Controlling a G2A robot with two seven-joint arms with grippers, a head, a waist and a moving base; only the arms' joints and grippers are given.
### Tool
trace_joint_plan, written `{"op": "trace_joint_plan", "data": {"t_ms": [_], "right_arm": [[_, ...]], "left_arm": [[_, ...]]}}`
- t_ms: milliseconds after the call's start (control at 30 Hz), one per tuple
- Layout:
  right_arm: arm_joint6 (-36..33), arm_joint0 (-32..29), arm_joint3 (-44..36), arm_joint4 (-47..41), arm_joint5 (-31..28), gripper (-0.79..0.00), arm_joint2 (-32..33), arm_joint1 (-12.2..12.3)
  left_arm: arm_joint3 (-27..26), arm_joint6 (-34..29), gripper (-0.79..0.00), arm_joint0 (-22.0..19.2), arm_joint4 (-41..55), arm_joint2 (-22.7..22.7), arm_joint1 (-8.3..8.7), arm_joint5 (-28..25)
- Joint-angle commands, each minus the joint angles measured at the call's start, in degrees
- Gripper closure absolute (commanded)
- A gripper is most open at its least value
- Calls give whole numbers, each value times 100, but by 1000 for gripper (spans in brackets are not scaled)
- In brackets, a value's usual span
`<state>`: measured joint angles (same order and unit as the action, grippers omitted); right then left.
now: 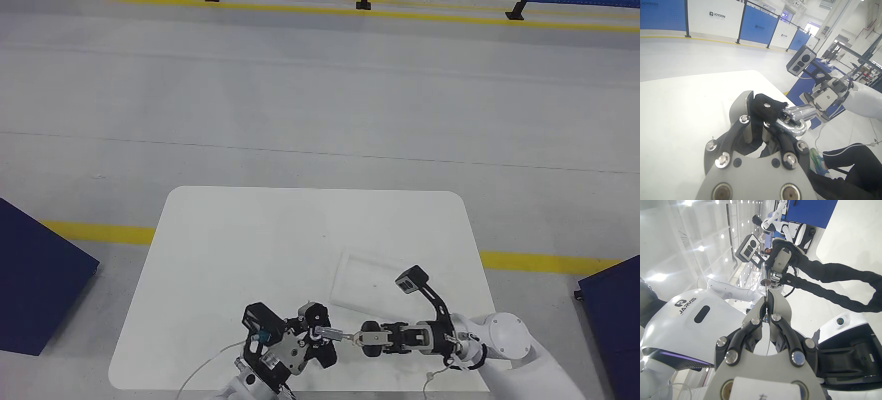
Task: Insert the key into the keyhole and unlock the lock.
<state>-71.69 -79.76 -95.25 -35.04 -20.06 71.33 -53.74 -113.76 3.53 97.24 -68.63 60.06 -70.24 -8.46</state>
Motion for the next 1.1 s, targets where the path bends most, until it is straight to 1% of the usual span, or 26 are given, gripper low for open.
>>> {"op": "trace_joint_plan", "data": {"t_ms": [0, 333, 500, 700, 1067], "right_arm": [[5, 17, 12, -17, 23, 0, -21, -6], [4, 95, 63, -63, 109, 0, -92, -33], [-92, 145, 170, -263, 458, 0, -116, -39], [-447, 290, 379, -659, 1000, 0, -178, -50], [-447, 290, 379, -659, 1000, 0, -178, -50]], "left_arm": [[1, 24, 0, 7, -72, -24, -2, 41], [4, 79, 0, 9, -314, -64, -7, 170], [0, 186, 0, 16, -590, -80, -10, 336], [32, 302, 0, 25, -1070, -181, -21, 599], [19, 364, 0, 47, -1079, -193, -32, 626]]}}
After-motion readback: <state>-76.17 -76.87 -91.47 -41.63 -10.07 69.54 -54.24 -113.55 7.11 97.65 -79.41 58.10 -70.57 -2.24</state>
